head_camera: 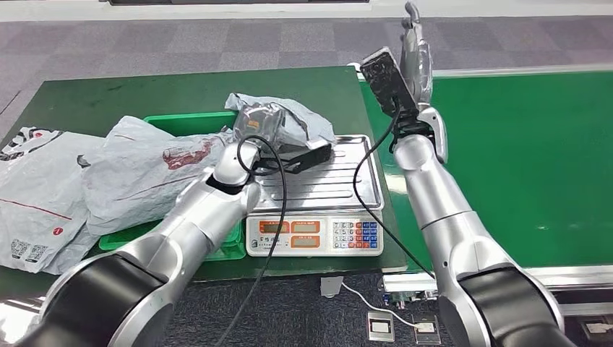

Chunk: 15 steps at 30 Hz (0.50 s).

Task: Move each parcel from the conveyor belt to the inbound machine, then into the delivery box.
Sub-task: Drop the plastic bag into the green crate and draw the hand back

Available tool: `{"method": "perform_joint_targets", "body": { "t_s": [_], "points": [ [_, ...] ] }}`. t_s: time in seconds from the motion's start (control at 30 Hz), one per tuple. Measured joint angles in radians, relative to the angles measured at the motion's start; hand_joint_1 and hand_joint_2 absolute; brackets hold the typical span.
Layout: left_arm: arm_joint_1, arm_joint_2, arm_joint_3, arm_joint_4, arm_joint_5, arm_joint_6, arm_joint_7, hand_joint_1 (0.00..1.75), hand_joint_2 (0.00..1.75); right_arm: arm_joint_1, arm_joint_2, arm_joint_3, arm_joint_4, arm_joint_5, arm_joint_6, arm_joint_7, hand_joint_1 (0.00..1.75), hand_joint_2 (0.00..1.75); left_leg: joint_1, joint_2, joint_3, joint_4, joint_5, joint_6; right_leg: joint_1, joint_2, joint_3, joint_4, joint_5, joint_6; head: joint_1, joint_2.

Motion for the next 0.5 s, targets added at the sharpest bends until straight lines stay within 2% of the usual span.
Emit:
{"method": "perform_joint_targets", "body": {
  "t_s": [0.13,0.5],
  "points": [
    [-0.033,0.015,0.000,0.000,0.003,0.004,-0.004,1.75,1.75,0.025,-0.004,0.017,-0.013,0.000,-0.001,0.009,0.00,0.00,0.000,0.000,0.000,0.000,0.000,0.000,0.000,0.000,0.000,0.000,0.000,0.000,0.000,0.000],
    [-0.036,0.024,0.000,0.000,0.003,0.011,-0.001,1.75,1.75,0.034,-0.009,0.029,-0.024,0.001,-0.001,0.011,0.00,0.00,0.000,0.000,0.000,0.000,0.000,0.000,0.000,0.000,0.000,0.000,0.000,0.000,0.000,0.000]
  ]
}}
